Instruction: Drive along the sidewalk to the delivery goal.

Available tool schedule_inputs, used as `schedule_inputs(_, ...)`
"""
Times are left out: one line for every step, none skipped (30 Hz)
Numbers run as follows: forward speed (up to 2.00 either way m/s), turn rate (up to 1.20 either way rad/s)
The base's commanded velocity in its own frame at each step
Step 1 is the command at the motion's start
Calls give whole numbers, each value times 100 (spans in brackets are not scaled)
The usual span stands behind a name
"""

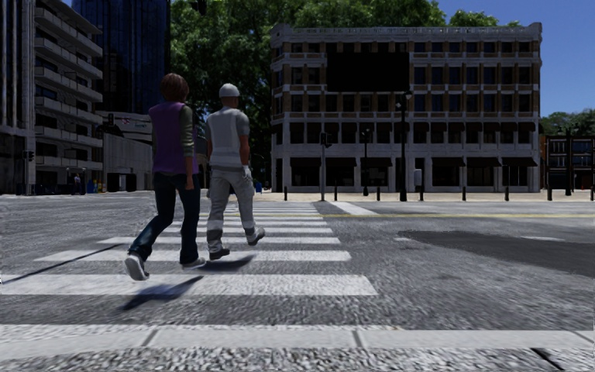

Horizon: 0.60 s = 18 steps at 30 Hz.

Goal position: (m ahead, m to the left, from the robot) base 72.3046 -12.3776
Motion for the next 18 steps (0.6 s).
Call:
schedule_inputs(134, 37)
schedule_inputs(134, 0)
schedule_inputs(133, 0)
schedule_inputs(128, 0)
schedule_inputs(127, 0)
schedule_inputs(127, 0)
schedule_inputs(127, 0)
schedule_inputs(127, 0)
schedule_inputs(126, 0)
schedule_inputs(126, 0)
schedule_inputs(126, 0)
schedule_inputs(126, 0)
schedule_inputs(129, 0)
schedule_inputs(137, 0)
schedule_inputs(137, 0)
schedule_inputs(150, 0)
schedule_inputs(154, 0)
schedule_inputs(155, 5)
